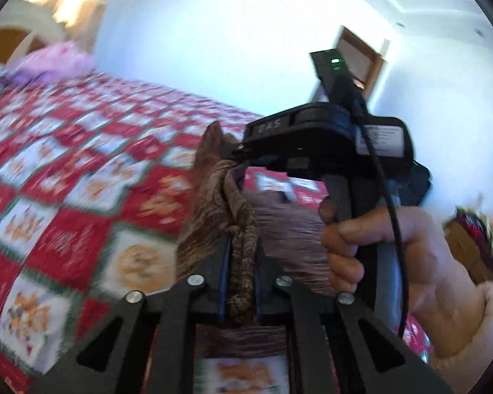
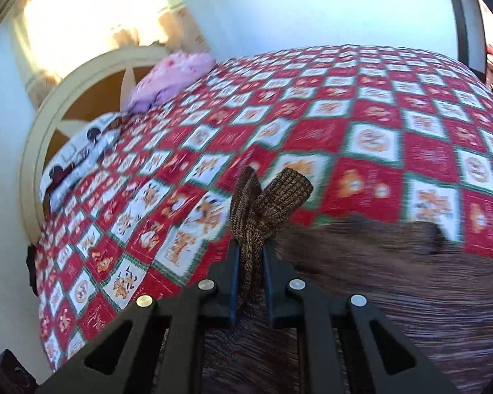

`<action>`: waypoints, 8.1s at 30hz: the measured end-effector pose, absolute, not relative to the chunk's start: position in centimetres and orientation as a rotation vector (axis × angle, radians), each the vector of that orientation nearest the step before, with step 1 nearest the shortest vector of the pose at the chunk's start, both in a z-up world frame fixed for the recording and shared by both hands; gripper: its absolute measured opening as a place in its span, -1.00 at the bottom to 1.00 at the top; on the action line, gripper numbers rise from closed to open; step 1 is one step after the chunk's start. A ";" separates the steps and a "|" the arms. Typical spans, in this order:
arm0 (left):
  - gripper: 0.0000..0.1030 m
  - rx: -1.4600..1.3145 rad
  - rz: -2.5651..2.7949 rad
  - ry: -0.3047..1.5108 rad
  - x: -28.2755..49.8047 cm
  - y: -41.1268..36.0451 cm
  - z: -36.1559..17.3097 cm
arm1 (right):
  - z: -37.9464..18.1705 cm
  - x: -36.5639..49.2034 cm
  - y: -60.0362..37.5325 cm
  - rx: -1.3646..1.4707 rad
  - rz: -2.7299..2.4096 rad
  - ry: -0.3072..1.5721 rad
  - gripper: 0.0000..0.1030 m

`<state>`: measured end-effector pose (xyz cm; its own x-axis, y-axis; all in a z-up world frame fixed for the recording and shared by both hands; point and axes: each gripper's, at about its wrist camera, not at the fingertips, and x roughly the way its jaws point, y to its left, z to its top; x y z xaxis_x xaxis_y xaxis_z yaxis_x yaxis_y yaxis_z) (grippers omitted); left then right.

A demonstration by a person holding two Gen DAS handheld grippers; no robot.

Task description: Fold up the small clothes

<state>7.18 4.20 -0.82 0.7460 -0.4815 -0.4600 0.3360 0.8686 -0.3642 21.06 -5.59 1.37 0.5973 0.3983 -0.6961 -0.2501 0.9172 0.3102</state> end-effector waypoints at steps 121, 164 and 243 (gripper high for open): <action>1.00 0.015 -0.185 0.921 19.2 -10.7 -5.9 | -4.8 17.4 -31.5 0.122 -0.321 0.863 -0.89; 1.00 0.176 -0.089 0.796 17.3 -12.3 -5.4 | -5.5 7.8 -29.8 0.185 -0.320 0.776 -0.24; 0.88 -0.148 -0.440 0.911 16.5 -8.4 -6.2 | -5.9 8.0 -30.1 0.346 0.063 0.780 0.07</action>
<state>16.55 -8.38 -6.23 0.5316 -0.4287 -0.7305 0.3056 0.9014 -0.3066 8.03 -30.13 -5.87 0.7120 0.1825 -0.6780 0.0712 0.9419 0.3283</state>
